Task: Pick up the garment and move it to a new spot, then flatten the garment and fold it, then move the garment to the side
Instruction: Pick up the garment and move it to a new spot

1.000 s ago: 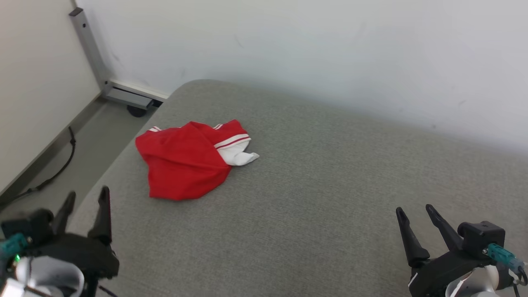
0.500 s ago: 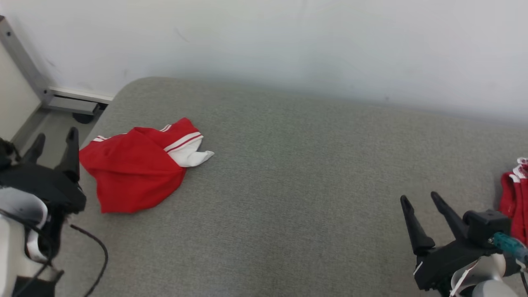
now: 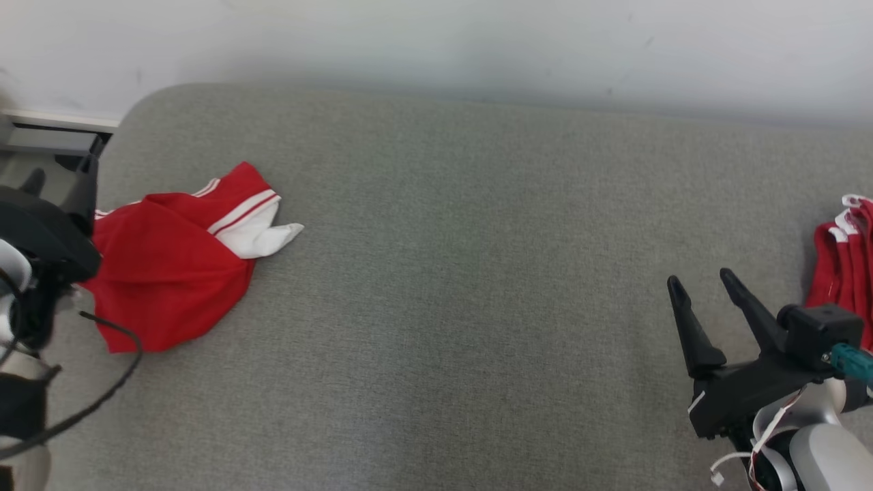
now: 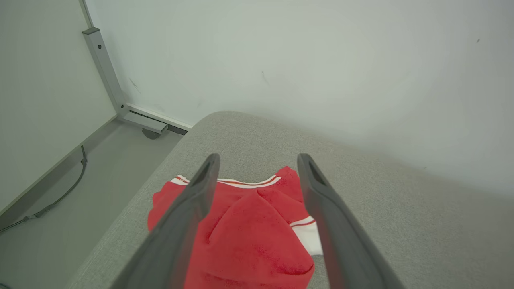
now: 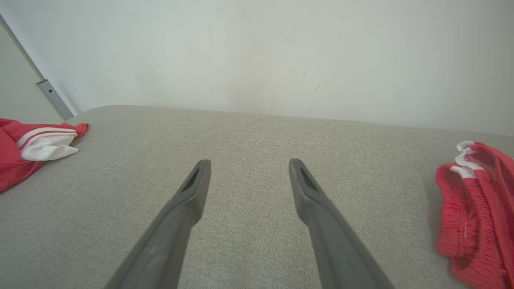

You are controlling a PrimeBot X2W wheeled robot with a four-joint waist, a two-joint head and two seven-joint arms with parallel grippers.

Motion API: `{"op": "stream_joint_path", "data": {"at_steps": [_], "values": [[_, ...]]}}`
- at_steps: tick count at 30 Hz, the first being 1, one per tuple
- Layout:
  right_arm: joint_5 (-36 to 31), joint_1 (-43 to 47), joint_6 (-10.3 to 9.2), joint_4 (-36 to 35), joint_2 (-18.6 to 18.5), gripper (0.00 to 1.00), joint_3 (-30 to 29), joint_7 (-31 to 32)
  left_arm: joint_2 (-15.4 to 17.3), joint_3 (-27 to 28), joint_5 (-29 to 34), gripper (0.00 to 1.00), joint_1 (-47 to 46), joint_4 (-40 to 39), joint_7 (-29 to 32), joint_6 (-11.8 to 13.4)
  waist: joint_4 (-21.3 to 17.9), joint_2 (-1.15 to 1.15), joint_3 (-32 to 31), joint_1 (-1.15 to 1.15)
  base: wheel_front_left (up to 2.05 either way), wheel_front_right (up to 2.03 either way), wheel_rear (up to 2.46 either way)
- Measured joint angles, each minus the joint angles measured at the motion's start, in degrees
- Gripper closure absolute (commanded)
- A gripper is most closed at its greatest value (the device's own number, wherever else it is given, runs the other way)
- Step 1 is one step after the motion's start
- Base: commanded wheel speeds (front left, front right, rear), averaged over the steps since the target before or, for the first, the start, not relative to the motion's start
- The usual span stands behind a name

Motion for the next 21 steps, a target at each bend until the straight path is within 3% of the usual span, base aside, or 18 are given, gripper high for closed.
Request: {"op": "stream_joint_path", "data": {"at_steps": [9, 21], "values": [[-0.4, -2.0, -0.24, -0.5, -0.7, 0.00, -0.1, 0.9, 1.8, -0.7, -0.6, 0.00, -5.8, 9.2, 5.4, -0.6, -2.6, 0.00, 3.8, 0.00, 0.00, 0.00, 0.00], [-0.5, -2.0, -0.44, -1.1, -2.1, 0.00, -1.2, 1.7, 1.8, -4.3, -2.4, 0.00, -9.2, 19.6, 16.1, -1.1, -4.4, 0.00, 6.8, 0.00, 0.00, 0.00, 0.00]]}}
